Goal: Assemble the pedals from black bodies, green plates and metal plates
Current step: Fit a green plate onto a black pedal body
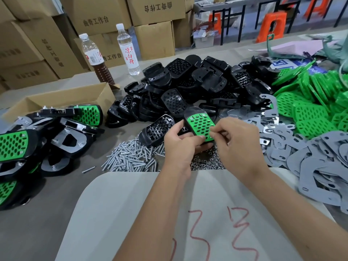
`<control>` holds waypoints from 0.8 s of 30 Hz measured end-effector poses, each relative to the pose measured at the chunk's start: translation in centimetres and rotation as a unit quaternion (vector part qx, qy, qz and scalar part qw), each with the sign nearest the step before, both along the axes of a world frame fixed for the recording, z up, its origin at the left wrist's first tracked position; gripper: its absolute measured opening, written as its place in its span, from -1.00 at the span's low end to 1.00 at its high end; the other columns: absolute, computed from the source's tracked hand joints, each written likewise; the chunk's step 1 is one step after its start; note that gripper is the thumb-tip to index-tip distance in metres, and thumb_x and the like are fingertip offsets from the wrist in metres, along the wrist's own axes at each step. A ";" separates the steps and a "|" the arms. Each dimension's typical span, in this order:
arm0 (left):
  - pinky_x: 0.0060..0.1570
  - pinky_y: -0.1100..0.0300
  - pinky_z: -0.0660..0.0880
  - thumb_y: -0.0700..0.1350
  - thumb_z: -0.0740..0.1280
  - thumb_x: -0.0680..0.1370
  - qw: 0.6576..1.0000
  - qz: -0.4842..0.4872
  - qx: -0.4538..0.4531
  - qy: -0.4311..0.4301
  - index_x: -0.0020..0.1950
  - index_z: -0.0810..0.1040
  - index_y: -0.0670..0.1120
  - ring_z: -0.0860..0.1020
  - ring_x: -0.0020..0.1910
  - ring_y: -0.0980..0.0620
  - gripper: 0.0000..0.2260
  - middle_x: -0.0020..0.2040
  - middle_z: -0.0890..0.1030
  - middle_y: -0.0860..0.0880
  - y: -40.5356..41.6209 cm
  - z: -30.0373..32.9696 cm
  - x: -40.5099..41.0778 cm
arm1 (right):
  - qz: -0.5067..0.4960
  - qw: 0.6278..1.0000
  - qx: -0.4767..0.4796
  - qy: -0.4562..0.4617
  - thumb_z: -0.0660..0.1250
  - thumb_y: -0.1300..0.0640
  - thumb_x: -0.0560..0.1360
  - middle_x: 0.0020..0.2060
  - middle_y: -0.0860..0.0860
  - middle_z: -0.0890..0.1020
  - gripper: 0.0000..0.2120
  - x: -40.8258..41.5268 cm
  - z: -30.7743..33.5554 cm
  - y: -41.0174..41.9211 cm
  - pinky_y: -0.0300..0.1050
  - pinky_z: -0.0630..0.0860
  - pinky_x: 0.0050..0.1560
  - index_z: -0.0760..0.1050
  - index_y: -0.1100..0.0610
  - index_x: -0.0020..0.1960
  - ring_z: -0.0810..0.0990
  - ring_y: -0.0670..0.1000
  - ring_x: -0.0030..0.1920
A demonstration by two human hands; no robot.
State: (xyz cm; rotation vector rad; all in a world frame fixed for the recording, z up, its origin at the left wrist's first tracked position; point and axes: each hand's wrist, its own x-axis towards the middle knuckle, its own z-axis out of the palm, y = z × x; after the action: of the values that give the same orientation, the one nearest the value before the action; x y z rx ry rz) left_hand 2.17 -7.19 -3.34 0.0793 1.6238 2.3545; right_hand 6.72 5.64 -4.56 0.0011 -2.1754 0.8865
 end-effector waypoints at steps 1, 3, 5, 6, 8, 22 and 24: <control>-0.20 0.13 0.69 -0.55 0.32 0.51 1.000 0.000 0.001 -0.001 0.37 0.53 -0.25 0.75 -0.13 -0.12 -0.54 -0.01 0.74 -0.27 0.1 0.1 0.0 | 0.001 0.999 -0.031 -0.008 0.47 0.39 0.48 -0.30 0.00 0.64 -0.85 0.0 0.1 0.2 0.00 0.54 -0.21 0.61 0.19 -0.18 0.59 -0.02 -0.28; -0.21 0.14 0.68 -0.55 0.34 0.52 1.000 0.001 -0.003 0.002 0.39 0.51 -0.24 0.75 -0.14 -0.10 -0.53 -0.04 0.75 -0.24 0.2 0.1 0.1 | -0.020 0.997 -0.076 -0.023 0.48 0.35 0.49 -0.31 -0.08 0.65 -0.86 0.0 0.1 0.2 -0.13 0.56 -0.19 0.63 0.16 -0.17 0.62 -0.09 -0.27; -0.19 0.09 0.69 -0.54 0.34 0.52 1.000 0.016 -0.012 0.013 0.42 0.49 -0.20 0.76 -0.11 -0.11 -0.49 -0.06 0.76 -0.20 0.3 -0.3 0.0 | -0.033 0.998 -0.044 -0.036 0.49 0.32 0.50 -0.33 -0.10 0.64 -0.88 0.1 0.0 -0.1 -0.16 0.55 -0.18 0.62 0.15 -0.16 0.62 -0.11 -0.29; -0.14 0.03 0.71 -0.53 0.34 0.52 0.999 0.025 -0.020 0.024 0.44 0.47 -0.17 0.76 -0.08 -0.13 -0.47 -0.06 0.77 -0.18 0.4 -0.4 -0.1 | -0.034 0.998 -0.027 -0.046 0.48 0.30 0.51 -0.35 -0.08 0.63 -0.89 0.1 -0.1 -0.2 -0.09 0.55 -0.17 0.61 0.16 -0.15 0.62 -0.05 -0.30; -0.02 -0.10 0.71 -0.52 0.36 0.52 0.998 0.039 -0.038 0.045 0.46 0.45 -0.13 0.76 -0.04 -0.13 -0.44 -0.07 0.77 -0.15 0.6 -0.7 -0.2 | -0.043 0.996 0.007 -0.084 0.43 0.23 0.58 -0.41 -0.03 0.58 -0.83 -0.1 0.1 0.1 0.01 0.47 -0.20 0.55 0.18 -0.19 0.55 0.08 -0.34; 0.05 0.06 0.66 -0.20 0.54 0.35 0.962 0.058 -0.215 0.159 0.40 0.56 0.17 0.71 -0.05 0.15 -0.35 -0.15 0.75 0.09 0.5 -0.8 -0.4 | -0.030 0.992 0.073 -0.101 0.37 0.29 0.59 -0.45 0.03 0.47 -0.84 0.2 0.5 1.0 0.07 0.40 -0.32 0.50 0.23 -0.17 0.41 0.08 -0.41; 0.11 -0.11 0.66 -0.18 0.52 0.28 0.977 0.048 -0.172 0.114 0.33 0.58 0.20 0.74 0.00 -0.02 -0.36 -0.14 0.76 -0.04 0.4 -0.6 -0.5 | -0.025 0.992 0.080 -0.094 0.35 0.30 0.60 -0.43 0.06 0.49 -0.84 0.3 0.6 0.9 0.09 0.40 -0.32 0.49 0.24 -0.16 0.43 0.12 -0.39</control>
State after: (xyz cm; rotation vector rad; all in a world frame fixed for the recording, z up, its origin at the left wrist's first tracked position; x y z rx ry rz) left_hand 1.65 -6.80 -3.91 0.2093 2.1668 2.1588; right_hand 6.99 6.56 -3.98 -0.0591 -2.4066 0.7050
